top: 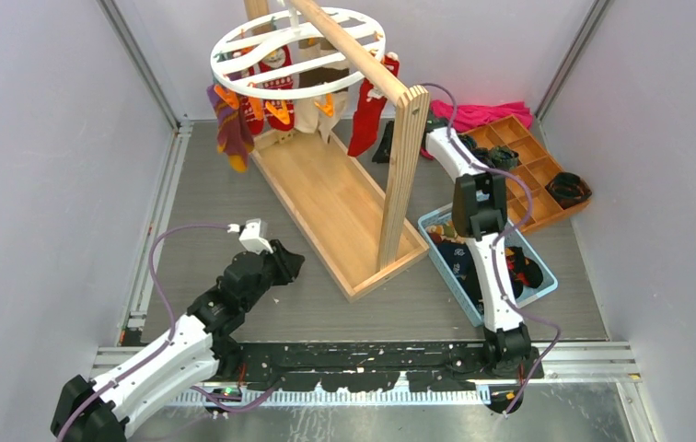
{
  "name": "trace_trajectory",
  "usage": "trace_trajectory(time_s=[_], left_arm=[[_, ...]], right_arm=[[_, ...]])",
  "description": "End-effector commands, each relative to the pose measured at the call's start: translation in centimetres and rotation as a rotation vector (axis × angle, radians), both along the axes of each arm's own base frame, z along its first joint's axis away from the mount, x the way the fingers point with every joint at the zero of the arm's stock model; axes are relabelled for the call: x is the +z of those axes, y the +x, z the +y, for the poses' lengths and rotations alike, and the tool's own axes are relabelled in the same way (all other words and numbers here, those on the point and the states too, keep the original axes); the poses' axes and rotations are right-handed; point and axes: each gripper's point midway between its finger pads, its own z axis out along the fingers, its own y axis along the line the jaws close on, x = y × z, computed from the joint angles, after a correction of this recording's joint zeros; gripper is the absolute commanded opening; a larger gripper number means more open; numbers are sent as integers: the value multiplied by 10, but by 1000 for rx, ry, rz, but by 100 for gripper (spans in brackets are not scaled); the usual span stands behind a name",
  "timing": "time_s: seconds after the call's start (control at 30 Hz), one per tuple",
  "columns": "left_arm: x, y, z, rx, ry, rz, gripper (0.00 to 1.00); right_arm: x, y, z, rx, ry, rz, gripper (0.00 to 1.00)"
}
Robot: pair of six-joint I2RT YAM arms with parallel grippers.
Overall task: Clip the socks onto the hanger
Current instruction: Adjust the clothesline at the center of the board.
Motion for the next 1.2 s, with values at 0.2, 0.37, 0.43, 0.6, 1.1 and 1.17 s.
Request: trace_trajectory(time_s=[0.2,0.37,0.43,0.6,1.1,1.17], left_arm=[[-19,4,33,193,20,40,25],[-38,0,38,232,42,118,17],[-43,-3,39,241,47,151,16],[-52,-12,39,240,33,203,16],[-75,-48,28,174,-59,374,11],[-77,-52,23,152,-81,395,10]], right_arm=[[-16,2,50,29,91,94,22],[-21,-23,85,121,119,134,22],[-22,-35,99,161,130,151,22],[-24,-67,133,260,164,196,22],[35,-97,193,400,253,85,23],[54,-80,174,365,239,26,26]])
